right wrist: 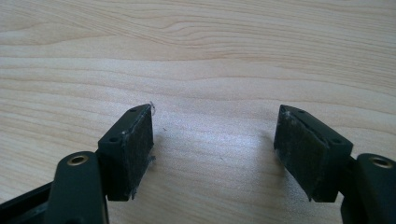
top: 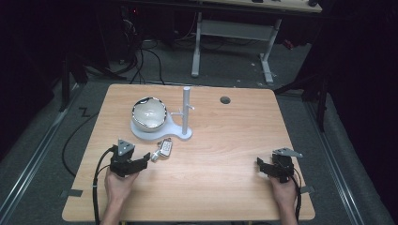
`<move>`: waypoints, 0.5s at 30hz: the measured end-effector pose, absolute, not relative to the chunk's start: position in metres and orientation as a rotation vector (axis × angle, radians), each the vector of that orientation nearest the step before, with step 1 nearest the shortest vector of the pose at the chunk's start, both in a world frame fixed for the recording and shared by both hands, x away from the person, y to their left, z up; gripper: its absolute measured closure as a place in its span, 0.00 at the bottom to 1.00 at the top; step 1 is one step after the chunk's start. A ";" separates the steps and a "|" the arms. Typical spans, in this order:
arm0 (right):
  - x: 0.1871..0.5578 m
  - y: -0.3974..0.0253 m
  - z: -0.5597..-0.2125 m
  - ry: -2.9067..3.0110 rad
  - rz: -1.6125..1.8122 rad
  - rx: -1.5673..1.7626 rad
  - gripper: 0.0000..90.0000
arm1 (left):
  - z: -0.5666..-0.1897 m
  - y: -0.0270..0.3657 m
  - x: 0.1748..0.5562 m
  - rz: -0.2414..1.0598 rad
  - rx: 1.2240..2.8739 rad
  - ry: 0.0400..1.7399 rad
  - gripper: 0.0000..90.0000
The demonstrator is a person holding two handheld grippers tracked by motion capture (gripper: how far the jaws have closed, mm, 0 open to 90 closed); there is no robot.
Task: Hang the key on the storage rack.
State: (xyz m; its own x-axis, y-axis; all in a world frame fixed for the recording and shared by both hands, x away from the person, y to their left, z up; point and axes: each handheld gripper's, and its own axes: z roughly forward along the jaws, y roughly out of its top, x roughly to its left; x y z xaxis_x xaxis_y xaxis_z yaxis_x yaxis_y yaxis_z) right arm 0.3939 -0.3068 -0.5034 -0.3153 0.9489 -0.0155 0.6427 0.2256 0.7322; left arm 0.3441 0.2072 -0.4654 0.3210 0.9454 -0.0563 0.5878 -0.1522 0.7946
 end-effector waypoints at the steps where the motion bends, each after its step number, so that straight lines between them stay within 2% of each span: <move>1: 0.394 -0.307 -0.503 2.040 0.875 1.462 0.32 | -0.465 0.205 0.345 0.606 1.847 1.357 0.35; 15: 0.394 -0.307 -0.503 2.040 0.875 1.462 0.32 | -0.468 0.171 0.365 0.559 1.892 1.307 0.32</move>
